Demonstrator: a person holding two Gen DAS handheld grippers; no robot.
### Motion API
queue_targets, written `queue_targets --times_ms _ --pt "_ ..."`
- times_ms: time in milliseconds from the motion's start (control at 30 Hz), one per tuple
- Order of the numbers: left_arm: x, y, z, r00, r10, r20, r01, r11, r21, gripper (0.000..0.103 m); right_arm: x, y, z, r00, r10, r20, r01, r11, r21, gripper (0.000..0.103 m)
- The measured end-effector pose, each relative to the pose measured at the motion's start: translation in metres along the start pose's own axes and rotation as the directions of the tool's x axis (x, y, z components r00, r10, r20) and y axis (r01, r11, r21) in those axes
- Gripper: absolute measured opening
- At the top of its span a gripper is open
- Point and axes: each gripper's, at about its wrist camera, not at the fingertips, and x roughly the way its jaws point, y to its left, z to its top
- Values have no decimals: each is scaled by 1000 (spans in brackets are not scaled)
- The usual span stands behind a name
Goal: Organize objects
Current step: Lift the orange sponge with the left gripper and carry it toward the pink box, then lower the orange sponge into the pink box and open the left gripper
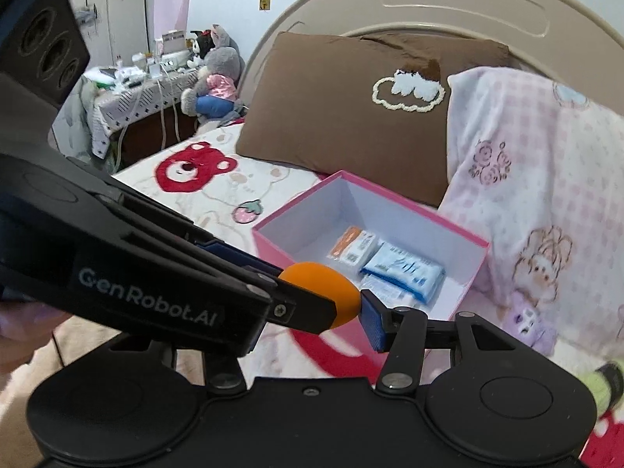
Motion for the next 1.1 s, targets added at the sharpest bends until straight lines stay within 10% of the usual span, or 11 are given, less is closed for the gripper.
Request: queue_targets --times_ms 1100 --pt "181 133 97 998 9 -64 -24 970 -241 38 207 -107 54 984 51 -172 -26 989 145 56"
